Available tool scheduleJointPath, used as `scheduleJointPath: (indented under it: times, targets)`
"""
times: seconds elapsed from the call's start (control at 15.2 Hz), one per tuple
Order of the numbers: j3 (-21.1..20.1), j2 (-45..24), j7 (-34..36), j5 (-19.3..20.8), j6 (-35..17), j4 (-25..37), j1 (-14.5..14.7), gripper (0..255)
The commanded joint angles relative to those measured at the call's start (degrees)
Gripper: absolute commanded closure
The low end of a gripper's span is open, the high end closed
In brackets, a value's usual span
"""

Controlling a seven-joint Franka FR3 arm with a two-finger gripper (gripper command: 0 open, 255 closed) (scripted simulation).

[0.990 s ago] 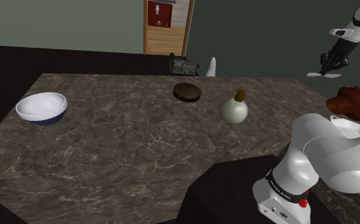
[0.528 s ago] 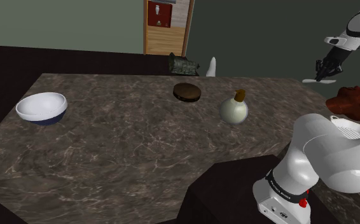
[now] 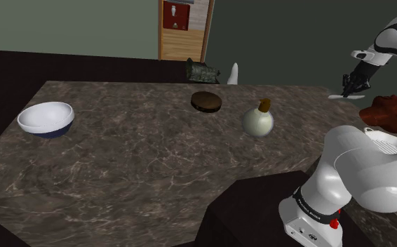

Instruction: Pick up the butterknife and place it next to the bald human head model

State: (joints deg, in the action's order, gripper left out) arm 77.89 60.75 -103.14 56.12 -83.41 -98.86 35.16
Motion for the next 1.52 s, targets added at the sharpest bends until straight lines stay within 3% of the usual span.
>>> scheduleJointPath:
  times: [0.0,1.45]
  targets:
    - [0.67,0.58,0.27,0.63,-0.97,-0.99,-0.13,255]
    - [7.74,5.64,2.55,7.13,-9.49,-9.07,-1.4,255]
